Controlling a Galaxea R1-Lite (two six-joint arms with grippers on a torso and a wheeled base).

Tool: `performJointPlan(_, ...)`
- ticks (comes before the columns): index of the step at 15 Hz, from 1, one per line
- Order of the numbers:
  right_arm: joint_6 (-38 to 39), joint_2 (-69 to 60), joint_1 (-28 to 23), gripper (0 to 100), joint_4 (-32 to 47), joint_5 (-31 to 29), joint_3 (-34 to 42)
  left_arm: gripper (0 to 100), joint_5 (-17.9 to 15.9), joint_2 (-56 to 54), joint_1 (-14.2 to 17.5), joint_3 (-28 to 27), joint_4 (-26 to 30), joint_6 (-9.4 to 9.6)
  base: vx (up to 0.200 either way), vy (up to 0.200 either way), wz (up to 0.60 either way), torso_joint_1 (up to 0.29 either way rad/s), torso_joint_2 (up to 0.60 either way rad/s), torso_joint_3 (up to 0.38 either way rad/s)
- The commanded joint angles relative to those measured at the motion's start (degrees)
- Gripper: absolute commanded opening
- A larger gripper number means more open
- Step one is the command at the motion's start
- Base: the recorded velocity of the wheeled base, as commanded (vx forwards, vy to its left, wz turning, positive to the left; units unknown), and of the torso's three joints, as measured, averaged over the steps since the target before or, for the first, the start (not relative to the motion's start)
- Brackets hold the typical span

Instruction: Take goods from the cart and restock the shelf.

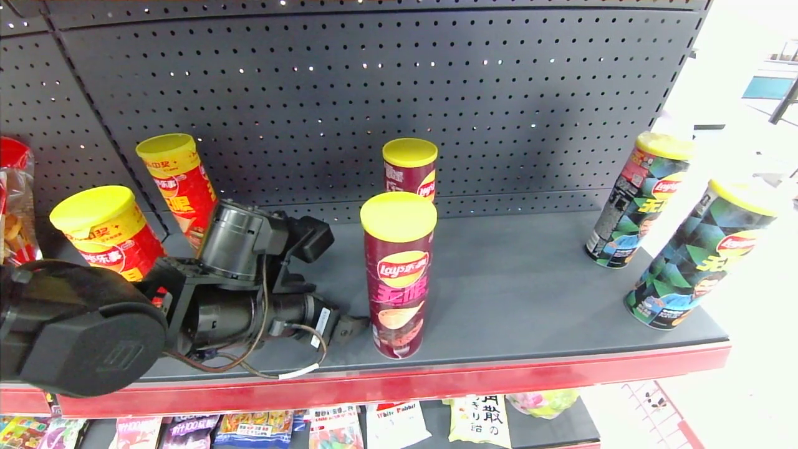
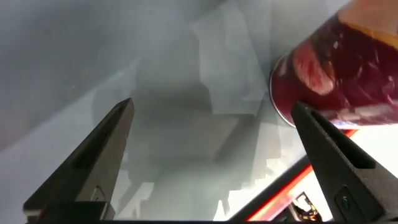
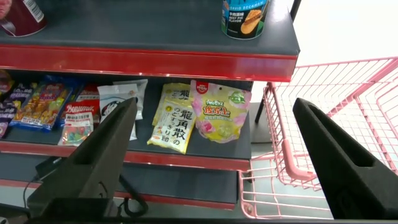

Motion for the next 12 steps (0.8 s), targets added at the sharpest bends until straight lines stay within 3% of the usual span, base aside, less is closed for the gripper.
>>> performJointPlan(1, -0.02, 0.25, 0.03, 100, 0.07, 0.00, 0.05, 100, 0.02, 0.62, 0.07, -0.88, -0.01, 0.00, 0.000, 0.000, 0.00, 0.000, 0.00, 0.000)
performJointPlan(8, -0.02, 0.25, 0.03, 100, -0.02, 0.00, 0.05, 100, 0.02, 1.59, 0.24, -1.50, -0.10, -0.09, 0.000, 0.000, 0.00, 0.000, 0.00, 0.000)
performJointPlan(12, -0.02, 0.25, 0.03, 100, 0.07, 0.00, 0.14, 100, 0.20, 3.17, 0.24, -1.32, -4.23, 0.00, 0.000, 0.000, 0.00, 0.000, 0.00, 0.000)
